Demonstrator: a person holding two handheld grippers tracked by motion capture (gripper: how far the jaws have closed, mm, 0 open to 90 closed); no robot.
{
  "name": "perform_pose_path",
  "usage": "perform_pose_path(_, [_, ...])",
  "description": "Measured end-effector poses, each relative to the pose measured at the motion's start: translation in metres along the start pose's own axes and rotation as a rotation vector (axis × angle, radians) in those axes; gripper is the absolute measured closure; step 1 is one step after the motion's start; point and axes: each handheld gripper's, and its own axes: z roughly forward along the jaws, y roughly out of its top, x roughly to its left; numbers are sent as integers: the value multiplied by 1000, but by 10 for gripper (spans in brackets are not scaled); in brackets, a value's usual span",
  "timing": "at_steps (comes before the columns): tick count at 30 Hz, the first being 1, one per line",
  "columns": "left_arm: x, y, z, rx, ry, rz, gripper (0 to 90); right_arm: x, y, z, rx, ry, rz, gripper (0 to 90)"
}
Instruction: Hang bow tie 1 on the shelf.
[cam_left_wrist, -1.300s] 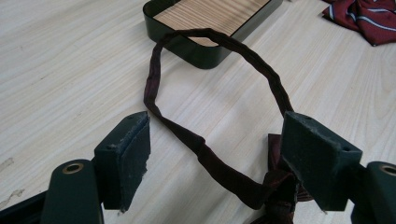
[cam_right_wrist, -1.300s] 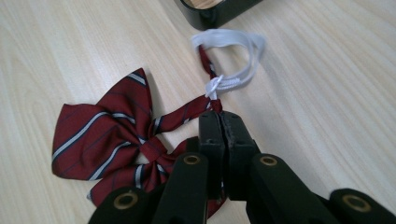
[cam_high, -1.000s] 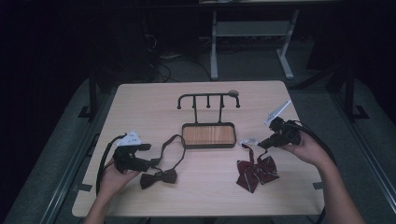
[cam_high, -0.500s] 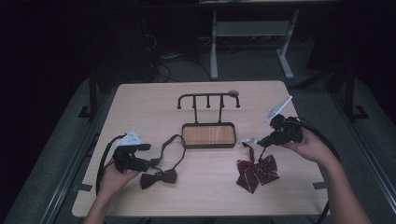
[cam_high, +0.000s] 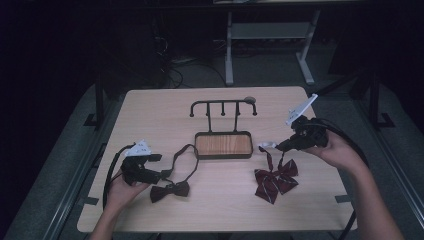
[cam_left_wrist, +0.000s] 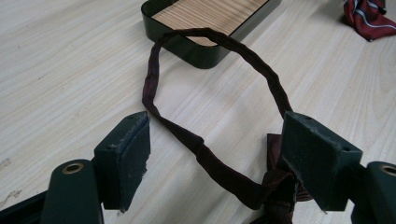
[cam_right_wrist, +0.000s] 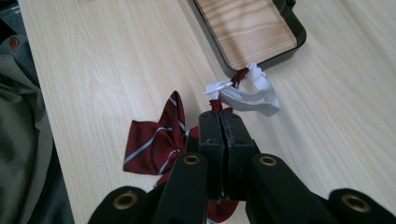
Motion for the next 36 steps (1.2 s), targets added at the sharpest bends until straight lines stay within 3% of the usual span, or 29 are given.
perform_pose_path(36, [-1,0,-1,-2,-3,-8,245,15,63,-39,-36,-51,-107,876])
